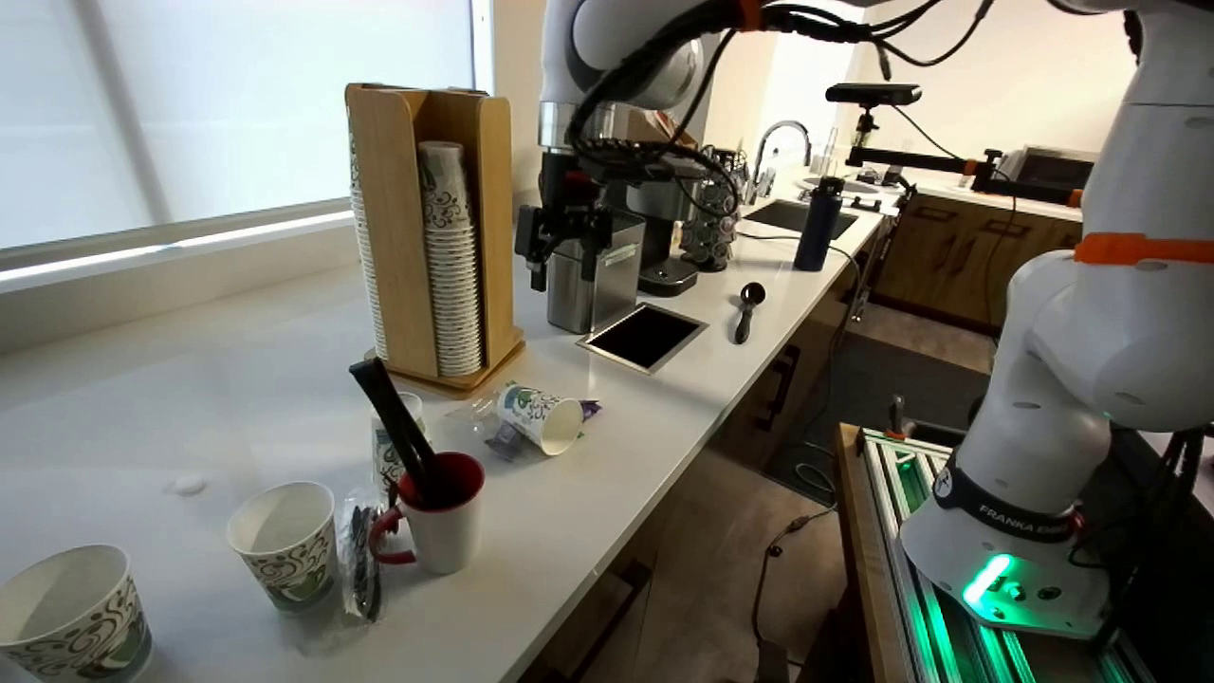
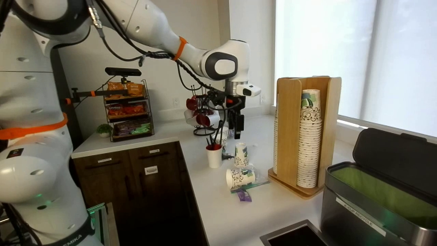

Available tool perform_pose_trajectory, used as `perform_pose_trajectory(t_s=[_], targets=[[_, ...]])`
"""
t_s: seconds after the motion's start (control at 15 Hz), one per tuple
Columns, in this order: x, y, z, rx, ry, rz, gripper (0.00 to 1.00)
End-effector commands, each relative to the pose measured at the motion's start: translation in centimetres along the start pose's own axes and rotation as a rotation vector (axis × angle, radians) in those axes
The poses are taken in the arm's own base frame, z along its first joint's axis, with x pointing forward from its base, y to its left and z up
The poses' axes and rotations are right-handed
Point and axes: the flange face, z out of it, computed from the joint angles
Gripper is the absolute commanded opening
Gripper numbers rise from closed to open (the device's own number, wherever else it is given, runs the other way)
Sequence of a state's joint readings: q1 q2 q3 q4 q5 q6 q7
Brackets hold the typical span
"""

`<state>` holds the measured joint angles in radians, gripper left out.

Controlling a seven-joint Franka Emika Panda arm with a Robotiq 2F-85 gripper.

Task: Pick up the coffee cup on the right and place it on top of the stacked cups on the right.

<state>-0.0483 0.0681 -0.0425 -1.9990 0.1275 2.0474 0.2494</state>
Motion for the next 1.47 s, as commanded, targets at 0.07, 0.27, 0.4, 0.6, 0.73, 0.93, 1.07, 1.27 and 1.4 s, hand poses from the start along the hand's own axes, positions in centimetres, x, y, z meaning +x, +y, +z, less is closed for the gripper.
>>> perform_pose_trajectory(t_s=[0.07, 0.27, 0.4, 0.6, 0.73, 0.93, 1.07, 1.27, 1.4], targets=[[1.9, -0.4, 0.7, -0.008, -0.065, 0.012, 1.00], [1.9, -0.4, 0.8, -0.008, -0.061, 0.012, 1.00], [2.6, -0.9, 1.3, -0.015, -0.063, 0.053, 1.00], [6.2, -0.9, 4.5, -0.090, -0.107, 0.212, 1.00], [7.8, -0.8, 7.1, -0.131, -0.157, 0.286, 1.00], [9.9, -0.1, 10.4, -0.192, -0.205, 0.425, 1.00], [10.7, 0.2, 11.4, -0.228, -0.256, 0.482, 1.00], [10.0, 0.4, 11.8, -0.202, -0.242, 0.454, 1.00], [10.0, -0.1, 11.6, -0.210, -0.245, 0.462, 1.00]])
